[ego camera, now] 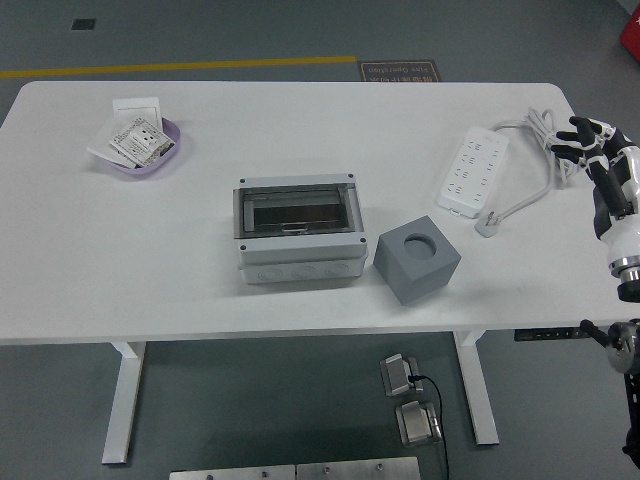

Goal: Pick up the cylinder from the cube,place it in the box,flap close box

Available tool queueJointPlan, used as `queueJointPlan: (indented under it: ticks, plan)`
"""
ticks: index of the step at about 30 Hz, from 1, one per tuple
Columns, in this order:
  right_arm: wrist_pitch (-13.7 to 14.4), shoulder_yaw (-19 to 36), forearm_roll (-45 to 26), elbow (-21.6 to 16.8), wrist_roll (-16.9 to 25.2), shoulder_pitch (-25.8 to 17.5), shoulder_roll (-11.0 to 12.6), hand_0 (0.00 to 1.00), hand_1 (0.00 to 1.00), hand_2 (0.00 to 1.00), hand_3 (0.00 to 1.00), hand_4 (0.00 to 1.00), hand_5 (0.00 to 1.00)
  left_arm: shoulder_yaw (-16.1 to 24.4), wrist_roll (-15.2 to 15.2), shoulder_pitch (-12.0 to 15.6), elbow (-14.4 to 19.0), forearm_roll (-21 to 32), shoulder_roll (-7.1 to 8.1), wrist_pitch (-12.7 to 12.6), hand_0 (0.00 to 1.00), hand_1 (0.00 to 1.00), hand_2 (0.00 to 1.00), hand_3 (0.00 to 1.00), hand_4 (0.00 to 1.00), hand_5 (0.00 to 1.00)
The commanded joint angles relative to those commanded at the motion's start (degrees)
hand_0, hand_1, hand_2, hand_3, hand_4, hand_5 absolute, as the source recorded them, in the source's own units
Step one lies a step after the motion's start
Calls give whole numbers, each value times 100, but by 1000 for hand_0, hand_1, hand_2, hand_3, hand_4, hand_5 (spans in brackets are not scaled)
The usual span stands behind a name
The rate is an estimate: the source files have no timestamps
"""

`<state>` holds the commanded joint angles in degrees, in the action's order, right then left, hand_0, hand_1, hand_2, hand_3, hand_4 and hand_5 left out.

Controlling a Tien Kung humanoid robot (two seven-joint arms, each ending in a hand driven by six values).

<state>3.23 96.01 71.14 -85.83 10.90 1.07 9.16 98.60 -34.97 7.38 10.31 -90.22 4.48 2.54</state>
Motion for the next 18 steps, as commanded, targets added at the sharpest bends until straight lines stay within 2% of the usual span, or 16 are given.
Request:
queueJointPlan:
  ticks: [7,18]
  plan:
    - [6,36,24,-1,6,0,-22,696,555,600,660,941,665,7,-7,17,0,5,0,-6,706,708,648,703,758,546]
    - [7,13,50,93,11,49,-161,698,555,602,661,940,663,-61,-11,-40,0,216,87,-78,706,708,648,704,759,547]
